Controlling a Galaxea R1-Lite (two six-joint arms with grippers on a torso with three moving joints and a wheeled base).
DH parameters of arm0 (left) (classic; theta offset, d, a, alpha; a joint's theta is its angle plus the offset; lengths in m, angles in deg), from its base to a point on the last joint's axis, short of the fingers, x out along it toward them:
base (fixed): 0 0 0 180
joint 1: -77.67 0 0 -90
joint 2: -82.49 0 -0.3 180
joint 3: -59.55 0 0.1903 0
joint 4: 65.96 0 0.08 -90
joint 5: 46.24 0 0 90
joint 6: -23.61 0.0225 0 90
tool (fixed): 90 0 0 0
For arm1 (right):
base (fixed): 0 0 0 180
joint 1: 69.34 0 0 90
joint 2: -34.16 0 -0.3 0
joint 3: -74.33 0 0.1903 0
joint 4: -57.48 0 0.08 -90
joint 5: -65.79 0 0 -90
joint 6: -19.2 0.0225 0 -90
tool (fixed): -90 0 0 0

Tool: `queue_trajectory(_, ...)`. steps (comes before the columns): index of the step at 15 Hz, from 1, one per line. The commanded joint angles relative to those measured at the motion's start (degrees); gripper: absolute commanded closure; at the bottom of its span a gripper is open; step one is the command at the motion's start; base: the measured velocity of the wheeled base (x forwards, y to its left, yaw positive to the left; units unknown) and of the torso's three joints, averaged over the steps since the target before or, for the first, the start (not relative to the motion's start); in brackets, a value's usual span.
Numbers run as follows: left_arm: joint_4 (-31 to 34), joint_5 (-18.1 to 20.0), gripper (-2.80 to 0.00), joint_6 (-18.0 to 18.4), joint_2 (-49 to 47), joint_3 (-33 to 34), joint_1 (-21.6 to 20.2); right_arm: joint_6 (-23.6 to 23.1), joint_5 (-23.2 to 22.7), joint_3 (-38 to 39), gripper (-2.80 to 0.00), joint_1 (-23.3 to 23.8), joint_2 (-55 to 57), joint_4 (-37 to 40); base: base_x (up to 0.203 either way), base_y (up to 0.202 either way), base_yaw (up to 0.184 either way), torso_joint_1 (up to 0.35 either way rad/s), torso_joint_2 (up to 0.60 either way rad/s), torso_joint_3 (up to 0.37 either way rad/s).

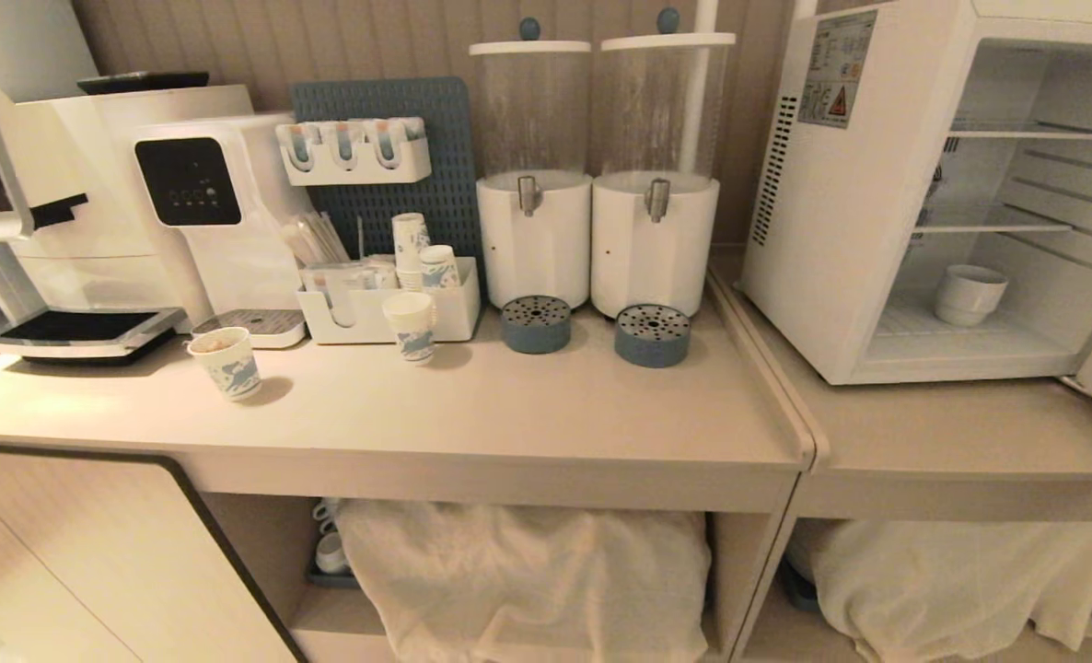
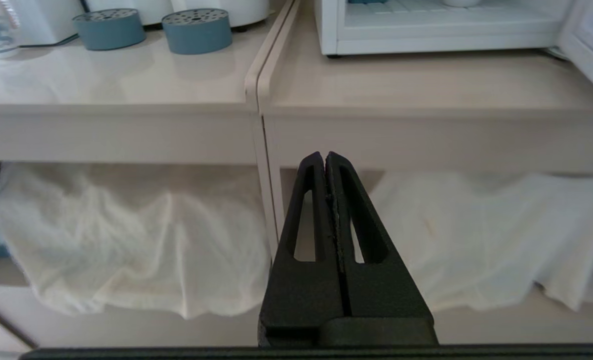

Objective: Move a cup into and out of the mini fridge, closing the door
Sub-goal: Close the freezer door

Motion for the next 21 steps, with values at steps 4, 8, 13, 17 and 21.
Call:
queue_trajectory(4,-0.1,0.0,0.00,-0.1,0.2,2.3,0.0,0.0,-0.1,0.0,0.00,0.0,0.1,0.1,-0.193,0.000,0.001,0.001,0.00,0.005)
queue_trajectory(8,-0.1,0.0,0.00,-0.1,0.2,2.3,0.0,0.0,-0.1,-0.1,0.00,0.0,0.1,0.2,-0.162,0.000,0.000,0.003,0.00,0.005)
queue_trajectory(13,-0.1,0.0,0.00,-0.1,0.2,2.3,0.0,0.0,-0.1,-0.1,0.00,0.0,0.1,0.3,0.000,0.000,0.000,0.000,0.00,0.000)
queue_trajectory(17,0.0,0.0,0.00,-0.1,0.2,2.3,0.0,0.0,-0.1,-0.1,0.00,0.0,0.1,0.3,0.000,0.000,0.000,0.000,0.00,0.000)
queue_trajectory(21,0.0,0.0,0.00,-0.1,0.1,2.3,0.0,0.0,-0.1,-0.1,0.00,0.0,0.1,0.3,0.003,-0.132,0.001,0.003,0.00,0.003)
